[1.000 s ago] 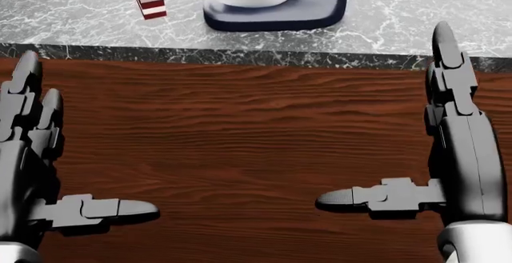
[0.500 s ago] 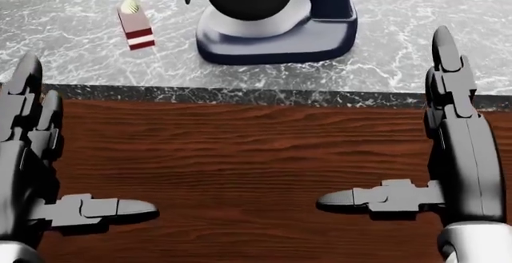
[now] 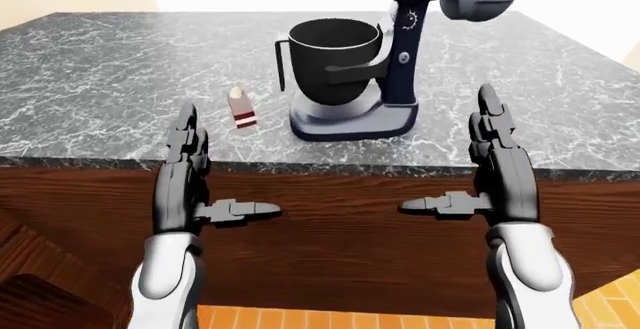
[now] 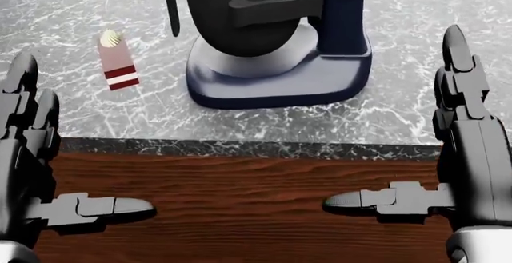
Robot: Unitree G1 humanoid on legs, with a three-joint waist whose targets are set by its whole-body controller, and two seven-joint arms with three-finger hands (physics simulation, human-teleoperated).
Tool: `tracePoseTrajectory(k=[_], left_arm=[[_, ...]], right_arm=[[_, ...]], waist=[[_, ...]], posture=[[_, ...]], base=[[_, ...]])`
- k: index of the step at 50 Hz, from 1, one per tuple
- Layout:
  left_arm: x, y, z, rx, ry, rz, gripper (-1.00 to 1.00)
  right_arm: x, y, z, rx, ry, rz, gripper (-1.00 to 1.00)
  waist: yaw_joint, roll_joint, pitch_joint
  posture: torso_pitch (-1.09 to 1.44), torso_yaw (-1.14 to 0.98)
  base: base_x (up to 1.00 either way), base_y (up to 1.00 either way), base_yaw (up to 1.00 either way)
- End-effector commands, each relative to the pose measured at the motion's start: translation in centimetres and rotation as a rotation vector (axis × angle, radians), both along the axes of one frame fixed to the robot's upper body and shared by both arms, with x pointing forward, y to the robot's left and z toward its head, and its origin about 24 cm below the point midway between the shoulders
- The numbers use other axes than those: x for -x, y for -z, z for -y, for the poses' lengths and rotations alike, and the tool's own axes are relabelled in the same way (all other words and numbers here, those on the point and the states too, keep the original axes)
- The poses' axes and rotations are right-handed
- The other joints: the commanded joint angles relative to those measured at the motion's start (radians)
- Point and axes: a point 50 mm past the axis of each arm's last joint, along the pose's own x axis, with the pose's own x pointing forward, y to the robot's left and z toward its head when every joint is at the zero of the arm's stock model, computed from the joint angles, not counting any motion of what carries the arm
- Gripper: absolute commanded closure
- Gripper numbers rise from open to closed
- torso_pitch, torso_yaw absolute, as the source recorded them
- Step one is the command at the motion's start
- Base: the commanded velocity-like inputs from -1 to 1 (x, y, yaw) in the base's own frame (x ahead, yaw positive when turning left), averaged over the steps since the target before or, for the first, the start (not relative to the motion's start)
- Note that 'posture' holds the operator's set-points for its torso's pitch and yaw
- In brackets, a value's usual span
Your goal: Place the cake in the stand mixer bowl.
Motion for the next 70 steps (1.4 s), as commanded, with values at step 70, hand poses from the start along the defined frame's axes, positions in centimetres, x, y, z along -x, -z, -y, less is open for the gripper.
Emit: tracePoseTrajectory(k=[70], left_arm=[[-5.3, -5.1, -4.1, -0.050, -0.176, 0.137, -1.00]], right_arm=[[0.3, -1.1, -0.2, 0.009, -0.010, 0.115, -1.00]], waist=[[-0.019, -0.035, -0.025]], posture=[[0.00, 0.00]], base=[[0.05, 0.00, 0.00]])
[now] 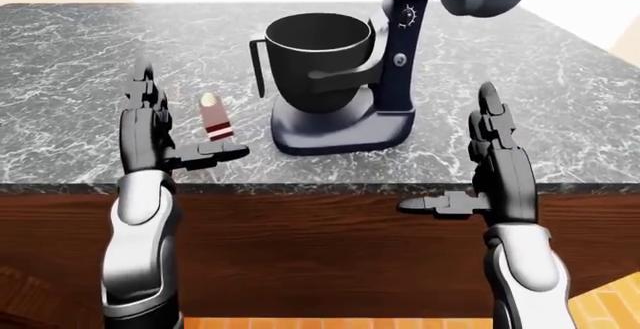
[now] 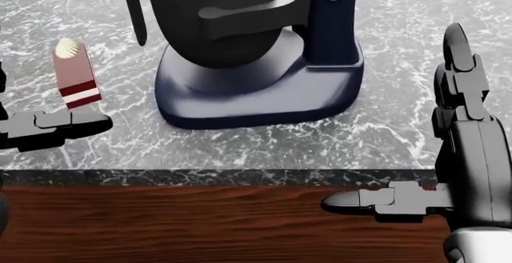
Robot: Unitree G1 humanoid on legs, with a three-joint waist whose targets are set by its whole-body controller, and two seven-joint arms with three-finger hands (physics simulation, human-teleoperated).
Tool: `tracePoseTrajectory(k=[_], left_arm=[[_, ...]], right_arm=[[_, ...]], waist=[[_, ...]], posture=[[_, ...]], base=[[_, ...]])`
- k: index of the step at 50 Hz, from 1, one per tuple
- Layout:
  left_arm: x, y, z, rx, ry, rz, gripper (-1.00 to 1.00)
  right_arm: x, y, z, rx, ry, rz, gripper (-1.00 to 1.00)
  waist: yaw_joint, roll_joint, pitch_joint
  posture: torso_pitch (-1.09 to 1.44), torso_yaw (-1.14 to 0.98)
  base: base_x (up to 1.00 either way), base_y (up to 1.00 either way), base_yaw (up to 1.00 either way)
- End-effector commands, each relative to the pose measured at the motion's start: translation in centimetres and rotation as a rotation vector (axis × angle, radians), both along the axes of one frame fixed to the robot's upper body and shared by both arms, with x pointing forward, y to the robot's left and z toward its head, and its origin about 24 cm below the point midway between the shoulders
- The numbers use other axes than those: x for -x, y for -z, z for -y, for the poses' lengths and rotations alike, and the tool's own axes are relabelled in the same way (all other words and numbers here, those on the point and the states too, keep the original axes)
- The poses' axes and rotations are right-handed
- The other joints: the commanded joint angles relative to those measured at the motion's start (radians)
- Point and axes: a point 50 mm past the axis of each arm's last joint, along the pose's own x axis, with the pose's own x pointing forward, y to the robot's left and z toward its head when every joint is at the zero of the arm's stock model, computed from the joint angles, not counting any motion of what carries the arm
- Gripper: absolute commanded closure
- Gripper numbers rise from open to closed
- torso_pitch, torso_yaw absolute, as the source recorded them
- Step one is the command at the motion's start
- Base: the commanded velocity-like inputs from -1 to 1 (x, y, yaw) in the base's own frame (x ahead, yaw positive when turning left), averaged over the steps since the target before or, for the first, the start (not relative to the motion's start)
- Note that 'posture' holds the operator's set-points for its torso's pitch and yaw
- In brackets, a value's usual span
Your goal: Place the cake in the stand mixer bowl.
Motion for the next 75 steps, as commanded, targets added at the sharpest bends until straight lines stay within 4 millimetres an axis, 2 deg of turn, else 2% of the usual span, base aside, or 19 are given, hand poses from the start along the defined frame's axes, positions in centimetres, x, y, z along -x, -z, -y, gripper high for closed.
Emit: tracePoseTrajectory(k=[1, 5, 9, 17, 32, 37, 43, 50, 60, 75], left_arm=[[0.3, -1.8, -0.2, -0.017, -0.013, 0.080, -1.00], [-0.2, -1.5, -0.7, -0.003, -0.040, 0.046, -1.00], [-0.6, -1.7, -0.2, 0.000, -0.024, 0.029, -1.00], [-2.7, -2.5, -0.1, -0.059, 0.019, 0.005, -1.00], [-4.2, -3.1, -3.0, -0.152, 0.074, -0.085, -1.00], [-5.2, -2.5, -4.0, -0.163, 0.099, -0.124, -1.00], [-6.1, -2.1, -4.4, -0.154, 0.146, -0.133, -1.00], [-6.2, -1.4, -3.5, -0.151, 0.222, -0.143, -1.00], [-8.2, -1.1, -3.0, -0.160, 0.254, -0.143, -1.00], [-9.9, 0.0, -4.4, -0.212, 0.197, -0.180, -1.00]], right_arm=[[0.4, -1.3, -0.1, 0.014, -0.006, 0.080, -1.00], [0.3, -1.3, -0.2, 0.014, -0.008, 0.080, -1.00], [0.3, -1.3, -0.2, 0.013, -0.008, 0.080, -1.00], [0.3, -1.3, -0.2, 0.012, -0.010, 0.082, -1.00], [0.3, -1.3, -0.4, 0.013, -0.015, 0.087, -1.00], [0.2, -1.2, -0.4, 0.012, -0.020, 0.086, -1.00], [0.1, -1.2, -0.5, 0.011, -0.025, 0.086, -1.00], [0.1, -1.1, -0.6, 0.010, -0.029, 0.085, -1.00], [0.1, -1.1, -0.7, 0.010, -0.034, 0.087, -1.00], [0.0, -1.0, -0.7, 0.008, -0.042, 0.092, -1.00]], waist=[[0.001, 0.002, -0.018], [0.002, 0.001, -0.020], [0.003, 0.000, -0.022], [0.009, -0.004, -0.027], [0.007, 0.004, -0.035], [0.006, 0.005, -0.035], [0.006, 0.006, -0.037], [0.002, 0.005, -0.034], [-0.001, 0.007, -0.031], [-0.006, 0.011, -0.033]], posture=[[0.00, 0.00], [0.00, 0.00], [0.00, 0.00], [0.00, 0.00], [0.00, 0.00], [0.00, 0.00], [0.00, 0.00], [0.00, 0.00], [0.00, 0.00], [0.00, 0.00]], base=[[0.00, 0.00, 0.00], [0.00, 0.00, 0.00], [0.00, 0.00, 0.00], [0.00, 0.00, 0.00], [0.00, 0.00, 0.00], [0.00, 0.00, 0.00], [0.00, 0.00, 0.00], [0.00, 0.00, 0.00], [0.00, 0.00, 0.00], [0.00, 0.00, 0.00]])
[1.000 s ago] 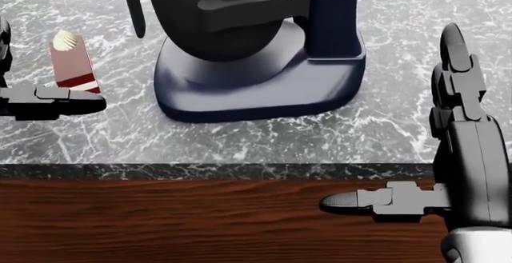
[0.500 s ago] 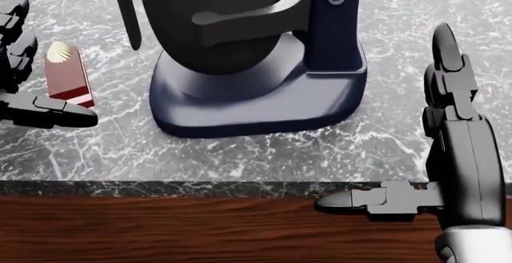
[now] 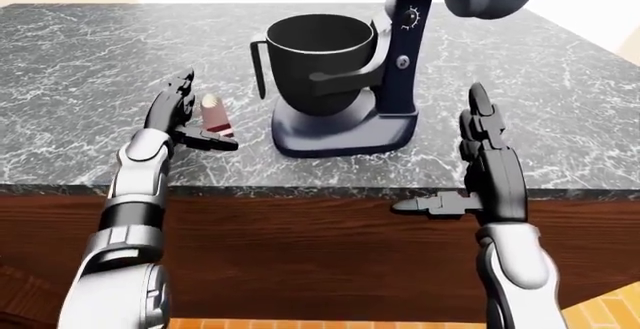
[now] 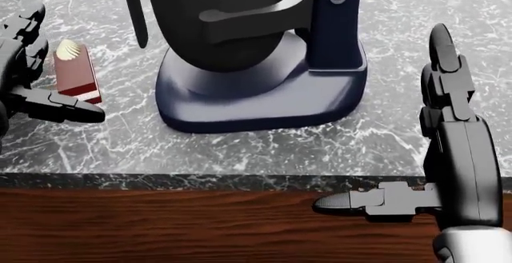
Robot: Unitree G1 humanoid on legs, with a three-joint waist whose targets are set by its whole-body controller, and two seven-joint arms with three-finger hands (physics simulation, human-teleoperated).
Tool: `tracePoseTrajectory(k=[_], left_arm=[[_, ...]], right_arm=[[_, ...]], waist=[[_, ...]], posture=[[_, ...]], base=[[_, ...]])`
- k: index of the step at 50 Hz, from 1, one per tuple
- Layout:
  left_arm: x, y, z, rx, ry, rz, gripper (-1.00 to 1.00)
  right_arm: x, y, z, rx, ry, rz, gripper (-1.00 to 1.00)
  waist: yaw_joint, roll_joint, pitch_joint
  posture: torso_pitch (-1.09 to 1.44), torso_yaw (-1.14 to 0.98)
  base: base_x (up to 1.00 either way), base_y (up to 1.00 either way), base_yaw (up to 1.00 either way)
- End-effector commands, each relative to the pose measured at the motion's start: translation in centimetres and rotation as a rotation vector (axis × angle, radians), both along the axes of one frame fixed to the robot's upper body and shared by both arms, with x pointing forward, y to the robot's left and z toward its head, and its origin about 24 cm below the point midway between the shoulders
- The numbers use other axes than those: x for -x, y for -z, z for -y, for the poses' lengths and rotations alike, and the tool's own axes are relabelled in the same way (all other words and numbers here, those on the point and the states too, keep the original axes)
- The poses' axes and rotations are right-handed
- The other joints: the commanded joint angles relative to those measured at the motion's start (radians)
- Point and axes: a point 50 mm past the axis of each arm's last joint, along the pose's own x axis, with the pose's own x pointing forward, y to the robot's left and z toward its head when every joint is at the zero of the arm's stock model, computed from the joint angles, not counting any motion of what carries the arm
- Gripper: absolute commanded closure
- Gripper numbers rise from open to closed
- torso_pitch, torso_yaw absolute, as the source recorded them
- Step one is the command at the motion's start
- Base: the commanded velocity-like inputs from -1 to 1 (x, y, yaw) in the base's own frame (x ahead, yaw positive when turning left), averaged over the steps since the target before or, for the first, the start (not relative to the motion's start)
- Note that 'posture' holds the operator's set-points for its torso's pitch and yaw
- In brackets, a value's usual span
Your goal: Place the cake in the stand mixer bowl.
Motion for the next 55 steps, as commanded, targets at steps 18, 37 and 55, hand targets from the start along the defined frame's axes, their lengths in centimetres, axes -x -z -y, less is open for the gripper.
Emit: tracePoseTrajectory(k=[18, 37, 55], left_arm=[[-1.4, -4.0, 0.8, -0.075, 0.061, 0.150, -1.00], [-1.7, -2.5, 1.9, -0.099, 0.085, 0.099, -1.00], [-1.0, 1.6, 1.5, -0.191, 0.078, -0.073, 1.00]], right_arm=[[0.4, -1.5, -0.5, -0.010, -0.036, 0.102, -1.00], [0.5, -1.5, -0.6, -0.015, -0.049, 0.115, -1.00], [0.6, -1.7, -0.8, -0.016, -0.066, 0.134, -1.00]], waist=[[0.002, 0.003, -0.031], [0.005, 0.002, -0.037], [0.002, 0.010, -0.045]], posture=[[0.00, 0.00], [0.00, 0.00], [0.00, 0.00]], base=[[0.00, 0.00, 0.00], [0.00, 0.00, 0.00], [0.00, 0.00, 0.00]])
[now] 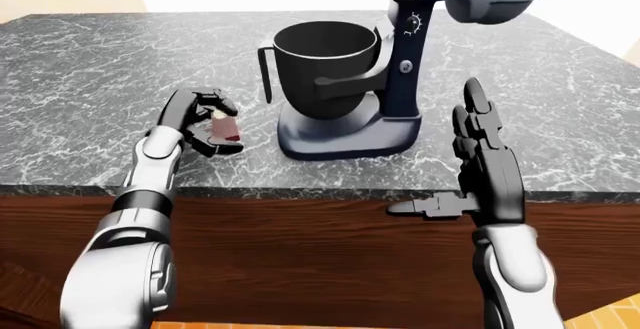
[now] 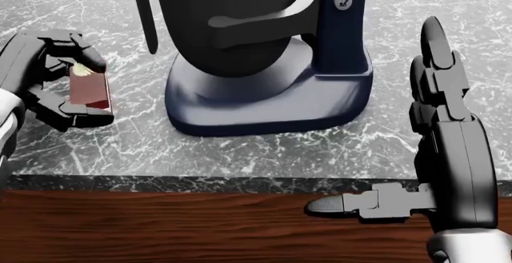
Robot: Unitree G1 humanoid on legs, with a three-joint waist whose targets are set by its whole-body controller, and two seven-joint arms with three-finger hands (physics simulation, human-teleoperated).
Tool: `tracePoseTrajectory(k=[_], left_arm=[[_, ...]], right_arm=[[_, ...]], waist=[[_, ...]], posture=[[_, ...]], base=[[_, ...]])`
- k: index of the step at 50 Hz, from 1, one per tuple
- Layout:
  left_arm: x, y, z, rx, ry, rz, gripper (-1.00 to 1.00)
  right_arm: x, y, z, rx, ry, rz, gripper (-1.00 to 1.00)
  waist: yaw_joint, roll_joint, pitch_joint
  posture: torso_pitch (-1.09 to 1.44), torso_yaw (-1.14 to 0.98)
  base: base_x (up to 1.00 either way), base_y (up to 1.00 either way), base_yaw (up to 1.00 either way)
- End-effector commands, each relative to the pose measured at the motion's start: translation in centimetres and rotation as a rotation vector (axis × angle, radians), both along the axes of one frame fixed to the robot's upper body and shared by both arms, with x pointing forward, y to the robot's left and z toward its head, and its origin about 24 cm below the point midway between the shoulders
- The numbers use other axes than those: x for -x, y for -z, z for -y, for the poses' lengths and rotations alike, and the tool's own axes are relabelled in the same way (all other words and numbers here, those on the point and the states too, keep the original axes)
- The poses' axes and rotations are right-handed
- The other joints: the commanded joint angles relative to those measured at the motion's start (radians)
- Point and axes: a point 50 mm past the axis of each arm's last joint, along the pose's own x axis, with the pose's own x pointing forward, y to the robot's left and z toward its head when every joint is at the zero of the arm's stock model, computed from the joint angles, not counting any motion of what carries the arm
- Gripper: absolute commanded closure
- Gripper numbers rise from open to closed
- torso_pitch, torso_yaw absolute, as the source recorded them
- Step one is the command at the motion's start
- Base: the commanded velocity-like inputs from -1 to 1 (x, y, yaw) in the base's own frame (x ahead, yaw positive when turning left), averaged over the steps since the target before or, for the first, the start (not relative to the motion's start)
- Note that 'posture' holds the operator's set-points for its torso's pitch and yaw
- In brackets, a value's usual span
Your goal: Place the cake in the stand mixer bowl.
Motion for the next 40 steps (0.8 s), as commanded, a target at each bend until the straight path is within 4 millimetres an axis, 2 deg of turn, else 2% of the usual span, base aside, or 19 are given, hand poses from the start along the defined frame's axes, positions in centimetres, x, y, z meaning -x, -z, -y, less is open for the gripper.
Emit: tracePoseTrajectory(k=[1, 7, 12, 22, 40], left_arm=[[0.2, 1.5, 0.3, -0.037, 0.037, -0.103, 1.00], [0.5, 2.5, 0.2, -0.048, 0.048, -0.138, 1.00], [0.4, 2.3, 0.2, -0.048, 0.046, -0.131, 1.00], [-0.3, -2.3, -0.5, -0.057, 0.022, -0.010, 1.00], [-0.3, -6.1, -1.7, -0.085, 0.002, 0.053, 1.00]], right_arm=[[0.5, -1.5, -0.2, 0.009, -0.007, 0.088, -1.00], [0.6, -1.5, -0.2, 0.011, -0.009, 0.093, -1.00], [0.4, -1.5, -0.2, 0.013, -0.012, 0.093, -1.00], [0.5, -1.6, -0.2, 0.016, -0.006, 0.093, -1.00], [0.7, -1.7, -0.2, 0.015, -0.001, 0.096, -1.00]], waist=[[-0.001, -0.001, -0.010], [-0.005, 0.004, -0.015], [-0.007, 0.007, -0.017], [-0.012, 0.009, -0.007], [-0.015, 0.001, 0.005]], posture=[[0.00, 0.00], [0.00, 0.00], [0.00, 0.00], [0.00, 0.00], [0.00, 0.00]], base=[[0.00, 0.00, 0.00], [0.00, 0.00, 0.00], [0.00, 0.00, 0.00], [0.00, 0.00, 0.00], [0.00, 0.00, 0.00]])
